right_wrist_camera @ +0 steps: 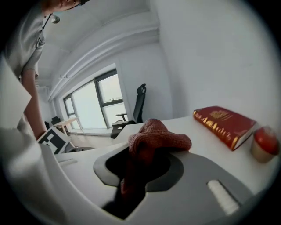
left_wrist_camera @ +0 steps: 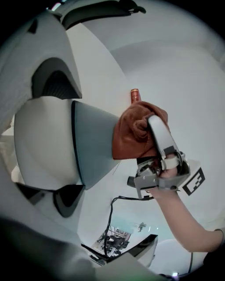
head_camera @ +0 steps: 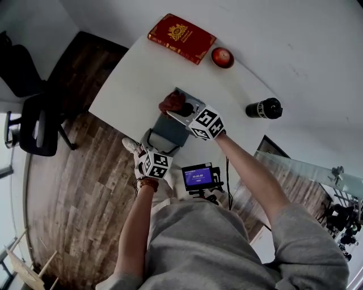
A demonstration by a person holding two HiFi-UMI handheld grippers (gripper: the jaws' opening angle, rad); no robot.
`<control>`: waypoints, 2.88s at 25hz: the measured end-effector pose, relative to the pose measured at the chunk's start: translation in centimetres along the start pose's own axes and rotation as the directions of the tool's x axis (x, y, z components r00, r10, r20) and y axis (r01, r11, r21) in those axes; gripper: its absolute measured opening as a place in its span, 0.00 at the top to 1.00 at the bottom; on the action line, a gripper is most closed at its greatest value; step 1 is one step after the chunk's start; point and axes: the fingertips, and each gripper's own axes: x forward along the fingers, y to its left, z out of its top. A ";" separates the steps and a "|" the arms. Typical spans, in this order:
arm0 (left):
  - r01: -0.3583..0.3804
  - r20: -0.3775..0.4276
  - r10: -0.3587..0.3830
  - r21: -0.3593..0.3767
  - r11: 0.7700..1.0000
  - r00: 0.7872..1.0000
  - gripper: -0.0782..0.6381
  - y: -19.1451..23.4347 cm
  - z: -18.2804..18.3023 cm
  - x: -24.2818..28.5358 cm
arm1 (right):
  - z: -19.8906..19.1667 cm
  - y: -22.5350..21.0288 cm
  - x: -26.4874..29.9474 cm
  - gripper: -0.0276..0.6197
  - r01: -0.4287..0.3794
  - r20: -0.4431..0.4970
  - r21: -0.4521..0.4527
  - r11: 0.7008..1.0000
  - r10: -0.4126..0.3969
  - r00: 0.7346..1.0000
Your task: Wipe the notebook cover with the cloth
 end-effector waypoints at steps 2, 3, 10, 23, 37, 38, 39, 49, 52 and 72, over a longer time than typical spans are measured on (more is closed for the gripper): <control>0.000 0.000 0.000 -0.001 1.000 1.000 0.05 0.0 -0.1 -0.1 | 1.1 -3.6 -1.6 0.82 0.102 0.021 -0.031 0.994 -0.101 0.995; 0.000 -0.001 0.000 -0.001 1.000 1.000 0.05 0.0 -0.1 -0.1 | 1.3 -5.2 -2.4 0.81 0.149 0.025 -0.044 0.988 -0.148 0.989; -0.002 0.000 0.002 0.001 1.000 1.000 0.05 0.0 0.0 0.0 | -3.0 -11.2 -4.9 0.81 0.304 -0.105 -0.114 0.946 -0.316 0.943; 0.000 -0.001 0.000 0.001 1.000 1.000 0.05 0.1 -0.1 0.2 | -7.5 -8.6 -1.6 0.82 0.189 -0.200 -0.065 0.980 -0.198 0.959; -0.001 0.002 0.001 0.001 1.000 1.000 0.05 0.2 -0.1 0.2 | -7.9 -6.7 -1.0 0.83 0.146 -0.243 -0.018 0.989 -0.146 0.959; 0.000 0.001 0.000 0.001 1.000 1.000 0.05 0.1 -0.1 0.2 | -7.9 -6.5 -1.0 0.83 0.147 -0.241 -0.019 0.989 -0.147 0.959; 0.001 0.001 -0.001 0.001 1.000 1.000 0.05 0.1 -0.1 0.2 | -8.0 -6.3 -1.0 0.83 0.143 -0.241 -0.021 0.989 -0.144 0.960; 0.002 -0.001 -0.002 0.000 1.000 1.000 0.05 0.2 -0.1 0.4 | -8.4 -4.1 -0.4 0.83 0.091 -0.248 -0.039 0.995 -0.098 0.964; 0.002 0.003 -0.002 0.000 1.000 1.000 0.05 0.2 -0.1 0.3 | -8.5 -3.3 -0.3 0.83 0.082 -0.248 -0.046 0.996 -0.091 0.964; 0.002 -0.001 -0.002 0.000 1.000 1.000 0.05 0.2 -0.1 0.3 | -9.5 3.9 0.9 0.83 -0.081 -0.279 -0.090 0.993 0.053 0.959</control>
